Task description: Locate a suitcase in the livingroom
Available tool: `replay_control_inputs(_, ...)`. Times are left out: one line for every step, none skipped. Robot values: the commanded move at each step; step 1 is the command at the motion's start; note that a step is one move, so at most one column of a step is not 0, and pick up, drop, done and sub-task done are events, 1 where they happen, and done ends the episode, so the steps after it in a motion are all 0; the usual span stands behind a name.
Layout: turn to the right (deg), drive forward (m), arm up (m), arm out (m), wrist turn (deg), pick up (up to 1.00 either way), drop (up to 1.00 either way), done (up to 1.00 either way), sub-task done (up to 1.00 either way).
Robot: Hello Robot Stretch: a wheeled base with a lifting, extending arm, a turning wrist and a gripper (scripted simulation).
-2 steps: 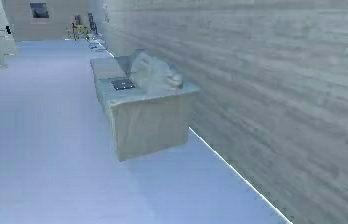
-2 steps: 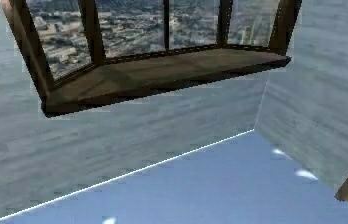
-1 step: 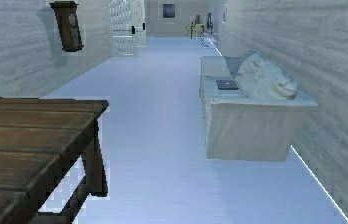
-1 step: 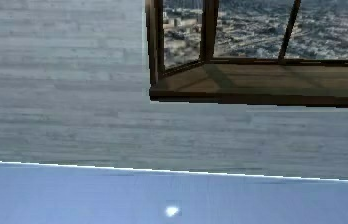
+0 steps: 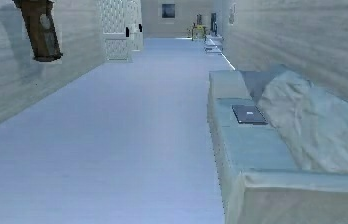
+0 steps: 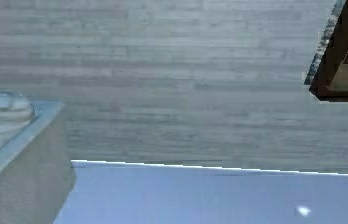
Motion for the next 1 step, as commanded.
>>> replay_control_inputs(0.0, 0.50, 0.00, 0.00, 0.0, 0.00, 0.00, 0.00, 0.00)
